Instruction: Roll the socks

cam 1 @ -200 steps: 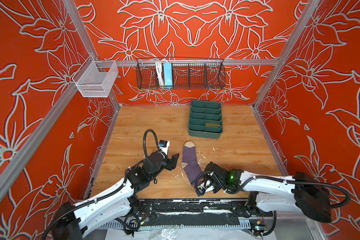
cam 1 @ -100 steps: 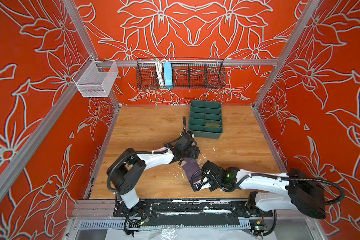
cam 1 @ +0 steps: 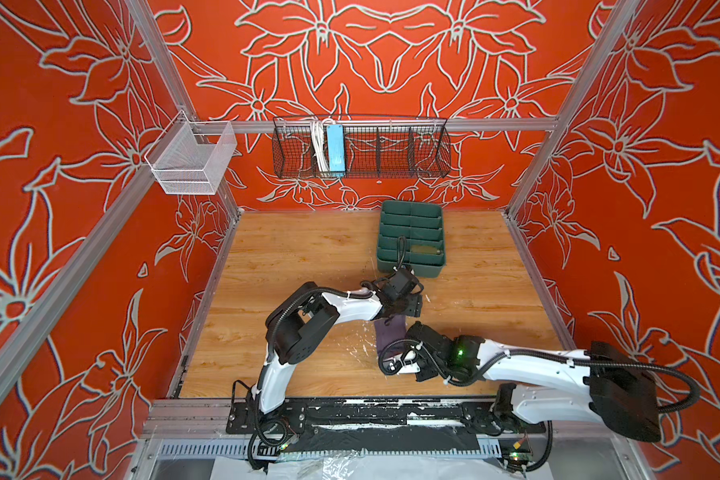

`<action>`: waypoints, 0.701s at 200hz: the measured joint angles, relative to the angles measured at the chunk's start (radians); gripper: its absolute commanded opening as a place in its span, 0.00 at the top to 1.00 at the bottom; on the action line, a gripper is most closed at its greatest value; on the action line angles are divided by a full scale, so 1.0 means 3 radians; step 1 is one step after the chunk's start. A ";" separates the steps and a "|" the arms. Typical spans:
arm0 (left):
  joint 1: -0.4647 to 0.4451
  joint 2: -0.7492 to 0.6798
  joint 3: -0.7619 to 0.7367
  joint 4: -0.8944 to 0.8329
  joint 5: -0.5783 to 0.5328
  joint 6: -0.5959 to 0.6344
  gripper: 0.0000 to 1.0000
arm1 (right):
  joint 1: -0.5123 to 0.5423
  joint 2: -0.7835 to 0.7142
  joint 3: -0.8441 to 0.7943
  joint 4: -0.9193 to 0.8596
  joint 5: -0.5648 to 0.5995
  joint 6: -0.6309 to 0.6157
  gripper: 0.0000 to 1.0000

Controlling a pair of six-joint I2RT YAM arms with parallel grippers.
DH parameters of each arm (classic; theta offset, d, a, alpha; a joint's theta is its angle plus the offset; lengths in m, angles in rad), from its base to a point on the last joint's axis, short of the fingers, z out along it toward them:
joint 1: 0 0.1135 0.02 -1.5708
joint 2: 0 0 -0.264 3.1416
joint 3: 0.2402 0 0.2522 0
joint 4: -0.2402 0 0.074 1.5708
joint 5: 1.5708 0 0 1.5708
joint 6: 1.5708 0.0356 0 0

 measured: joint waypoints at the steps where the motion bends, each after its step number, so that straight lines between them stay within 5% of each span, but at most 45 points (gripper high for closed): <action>1: -0.0003 0.0004 0.0006 0.0000 0.0004 0.0004 0.25 | 0.0000 0.0000 0.0003 0.0000 0.0000 0.0005 1.00; 70: -0.0051 -0.0319 0.0060 -0.0315 0.0267 0.0791 0.15 | 0.0000 0.0000 0.0020 -0.0066 -0.0065 0.0374 1.00; 140: 0.0559 -0.2622 -0.0443 -0.0445 -0.0153 0.2099 0.11 | -0.0033 0.0356 0.0310 -0.0393 -0.0351 0.0463 1.00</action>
